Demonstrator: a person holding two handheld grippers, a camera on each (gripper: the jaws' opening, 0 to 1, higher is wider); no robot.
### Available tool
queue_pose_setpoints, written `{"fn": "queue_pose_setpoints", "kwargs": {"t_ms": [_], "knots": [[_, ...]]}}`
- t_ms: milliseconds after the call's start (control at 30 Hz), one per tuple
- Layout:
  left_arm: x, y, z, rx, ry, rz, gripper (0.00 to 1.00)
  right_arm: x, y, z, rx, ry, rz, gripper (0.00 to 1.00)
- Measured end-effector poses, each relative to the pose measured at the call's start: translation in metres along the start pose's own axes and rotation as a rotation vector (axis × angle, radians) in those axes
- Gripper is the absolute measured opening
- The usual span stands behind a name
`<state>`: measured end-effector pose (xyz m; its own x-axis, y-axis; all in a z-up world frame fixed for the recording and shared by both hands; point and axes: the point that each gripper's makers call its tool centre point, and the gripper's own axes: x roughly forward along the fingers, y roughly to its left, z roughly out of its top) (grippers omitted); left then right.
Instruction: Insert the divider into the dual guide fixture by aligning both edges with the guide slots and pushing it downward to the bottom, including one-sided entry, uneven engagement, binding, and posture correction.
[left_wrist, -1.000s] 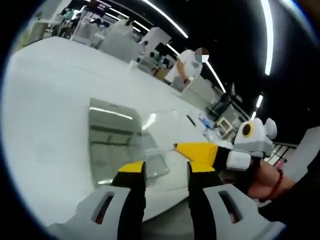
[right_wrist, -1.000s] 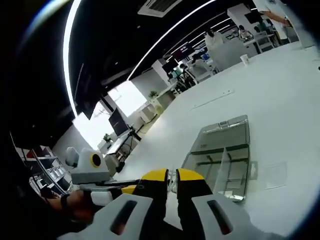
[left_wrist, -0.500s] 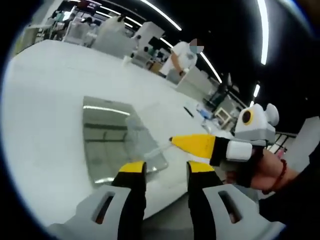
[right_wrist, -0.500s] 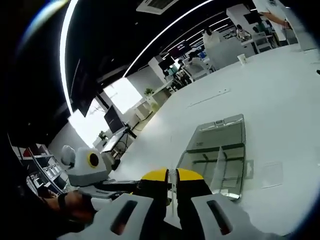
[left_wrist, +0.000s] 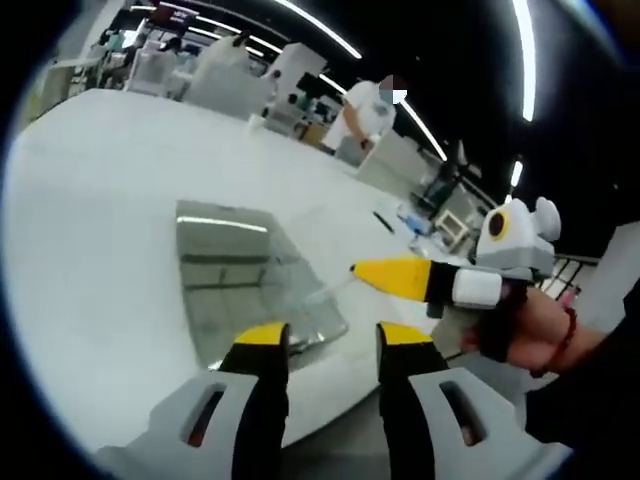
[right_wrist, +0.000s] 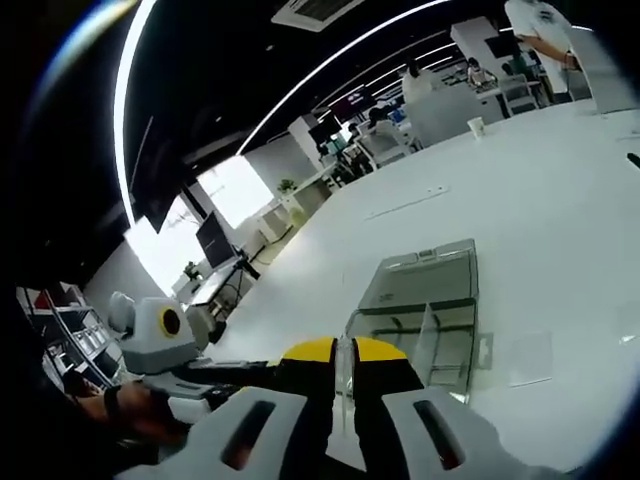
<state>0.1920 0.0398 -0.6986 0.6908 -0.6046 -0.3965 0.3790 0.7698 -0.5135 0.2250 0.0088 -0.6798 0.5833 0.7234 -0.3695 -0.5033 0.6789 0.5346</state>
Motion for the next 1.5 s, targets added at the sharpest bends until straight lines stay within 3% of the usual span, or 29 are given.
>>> {"fn": "queue_pose_setpoints", "kwargs": {"t_ms": [200, 567, 733, 833, 1100, 1500], "knots": [[-0.010, 0.010, 0.009, 0.104, -0.002, 0.021, 0.39, 0.007, 0.000, 0.004, 0.029, -0.009, -0.034, 0.00], [-0.027, 0.030, 0.016, 0.134, -0.010, -0.008, 0.47, 0.019, 0.001, -0.001, 0.065, -0.008, -0.118, 0.00], [-0.034, 0.039, 0.015, 0.205, 0.004, -0.016, 0.50, 0.023, -0.002, -0.007, 0.085, -0.006, -0.161, 0.00], [-0.035, 0.042, 0.016, 0.208, 0.001, -0.028, 0.50, 0.025, -0.004, -0.007, 0.122, -0.013, -0.179, 0.00], [-0.032, 0.042, 0.010, 0.226, 0.012, -0.074, 0.51, 0.027, -0.007, -0.012, 0.123, -0.006, -0.228, 0.00], [-0.038, 0.055, 0.008, 0.246, 0.026, -0.091, 0.56, 0.034, -0.009, -0.015, 0.130, -0.002, -0.281, 0.00]]}}
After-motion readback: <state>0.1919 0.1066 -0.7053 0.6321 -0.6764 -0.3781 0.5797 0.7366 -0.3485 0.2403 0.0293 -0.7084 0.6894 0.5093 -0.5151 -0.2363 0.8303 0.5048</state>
